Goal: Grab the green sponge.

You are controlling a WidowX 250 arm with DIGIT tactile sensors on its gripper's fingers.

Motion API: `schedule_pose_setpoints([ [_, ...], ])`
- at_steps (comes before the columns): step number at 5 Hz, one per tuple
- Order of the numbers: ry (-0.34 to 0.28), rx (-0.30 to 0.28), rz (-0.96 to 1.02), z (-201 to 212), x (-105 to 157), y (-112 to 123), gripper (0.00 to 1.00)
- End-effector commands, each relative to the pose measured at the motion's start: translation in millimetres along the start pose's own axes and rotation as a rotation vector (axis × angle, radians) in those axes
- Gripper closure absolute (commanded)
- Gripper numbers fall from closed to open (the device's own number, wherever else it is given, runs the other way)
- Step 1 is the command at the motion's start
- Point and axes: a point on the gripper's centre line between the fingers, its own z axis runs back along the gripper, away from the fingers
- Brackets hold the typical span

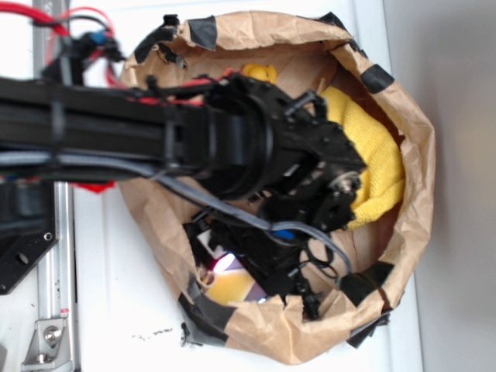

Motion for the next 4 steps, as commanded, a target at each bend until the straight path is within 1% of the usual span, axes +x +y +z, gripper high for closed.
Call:
schedule_pose_setpoints([
  [1, -0.056, 0.039, -0.074, -4, -24, 4, 1.00],
  [2, -0.084, 0.058, -0.082, -9, -24, 5, 1.00],
  [3, -0.096, 0.074, -0.088, -9, -23, 9, 1.00],
  [4, -0.176, 0.055, -0.134, 21, -17, 17, 1.00],
])
